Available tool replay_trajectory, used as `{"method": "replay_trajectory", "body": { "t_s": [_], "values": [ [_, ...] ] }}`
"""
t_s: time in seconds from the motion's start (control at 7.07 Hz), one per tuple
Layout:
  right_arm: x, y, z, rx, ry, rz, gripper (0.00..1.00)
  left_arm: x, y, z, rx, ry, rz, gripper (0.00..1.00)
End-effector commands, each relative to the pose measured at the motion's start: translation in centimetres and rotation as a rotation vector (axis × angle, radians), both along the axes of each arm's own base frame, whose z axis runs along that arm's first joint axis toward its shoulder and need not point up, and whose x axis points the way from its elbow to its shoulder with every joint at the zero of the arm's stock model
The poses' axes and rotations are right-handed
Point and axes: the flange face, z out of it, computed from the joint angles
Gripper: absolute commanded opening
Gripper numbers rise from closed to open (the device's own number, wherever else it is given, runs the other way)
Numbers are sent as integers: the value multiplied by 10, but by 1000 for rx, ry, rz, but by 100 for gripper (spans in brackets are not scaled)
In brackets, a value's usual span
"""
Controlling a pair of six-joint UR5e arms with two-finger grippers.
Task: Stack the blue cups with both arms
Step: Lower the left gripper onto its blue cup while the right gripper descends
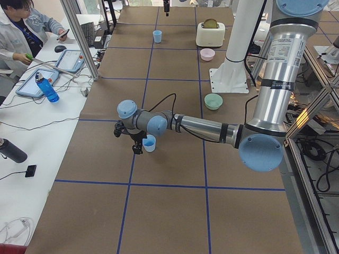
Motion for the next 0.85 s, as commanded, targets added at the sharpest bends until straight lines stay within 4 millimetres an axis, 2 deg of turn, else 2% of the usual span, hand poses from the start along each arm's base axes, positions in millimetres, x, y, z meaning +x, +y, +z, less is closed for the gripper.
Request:
{"method": "replay_trajectory", "body": {
  "t_s": [0.0,0.14,0.42,0.71],
  "values": [
    [-13,-17,-24,40,-19,-15,98,14,-8,-7,0,7,0,91],
    [-17,-25,-35,56,-21,-16,98,18,-11,-8,-9,5,-5,89],
    [-29,-39,-35,60,-20,-28,97,23,-8,-4,-14,5,4,84],
    [-36,-50,-50,58,-29,-16,97,25,-2,1,-22,3,11,76]
  ]
}}
